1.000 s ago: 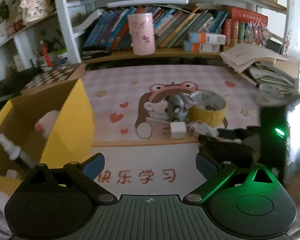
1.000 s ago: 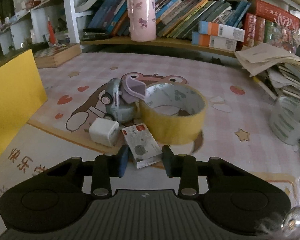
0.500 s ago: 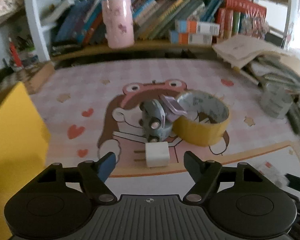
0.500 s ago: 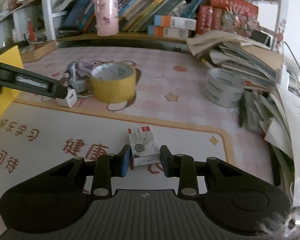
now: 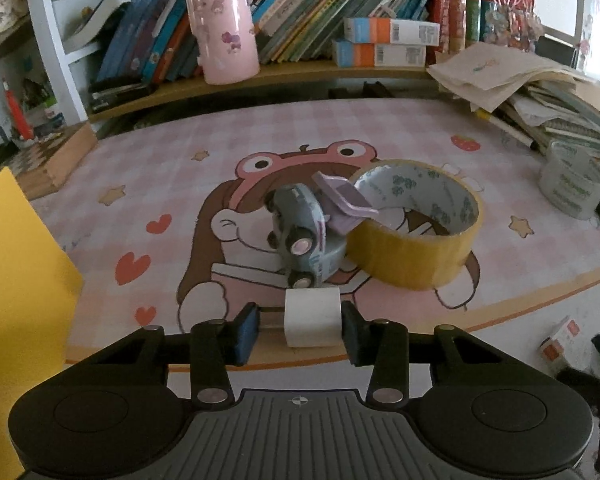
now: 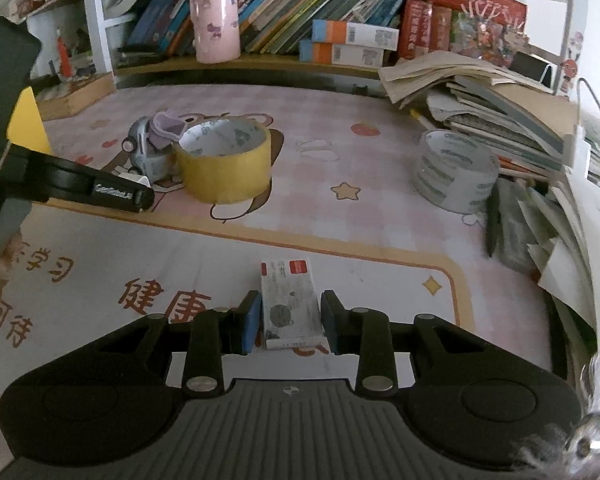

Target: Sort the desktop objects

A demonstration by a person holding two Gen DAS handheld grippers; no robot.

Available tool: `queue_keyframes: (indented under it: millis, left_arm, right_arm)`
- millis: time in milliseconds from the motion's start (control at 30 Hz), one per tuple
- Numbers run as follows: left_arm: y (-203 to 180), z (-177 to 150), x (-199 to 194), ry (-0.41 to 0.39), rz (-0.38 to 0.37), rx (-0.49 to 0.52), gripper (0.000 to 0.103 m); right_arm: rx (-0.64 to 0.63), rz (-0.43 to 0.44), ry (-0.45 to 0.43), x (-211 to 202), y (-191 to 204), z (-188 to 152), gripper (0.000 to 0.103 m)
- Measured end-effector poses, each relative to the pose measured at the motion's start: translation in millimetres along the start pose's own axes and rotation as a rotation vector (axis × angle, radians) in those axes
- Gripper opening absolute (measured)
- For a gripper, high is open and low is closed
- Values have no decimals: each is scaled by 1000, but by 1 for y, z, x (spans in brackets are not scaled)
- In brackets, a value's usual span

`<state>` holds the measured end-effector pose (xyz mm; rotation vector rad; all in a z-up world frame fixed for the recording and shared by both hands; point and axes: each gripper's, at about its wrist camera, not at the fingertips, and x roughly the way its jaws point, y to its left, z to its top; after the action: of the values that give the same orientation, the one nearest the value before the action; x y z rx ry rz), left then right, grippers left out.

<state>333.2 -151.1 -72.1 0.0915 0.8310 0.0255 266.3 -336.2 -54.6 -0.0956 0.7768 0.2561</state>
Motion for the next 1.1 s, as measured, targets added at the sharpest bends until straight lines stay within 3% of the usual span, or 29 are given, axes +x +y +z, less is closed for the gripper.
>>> queue_keyframes:
  millis: [500,1100]
  left_arm:
    - [19,-11,-69,-67,-72,-116,41]
    - [45,-32,-158,-172,-145,-206,41]
  right_arm:
    - [14,25,-24,-8,0,5,27]
    - [59,148,-113,-94,25,19,27]
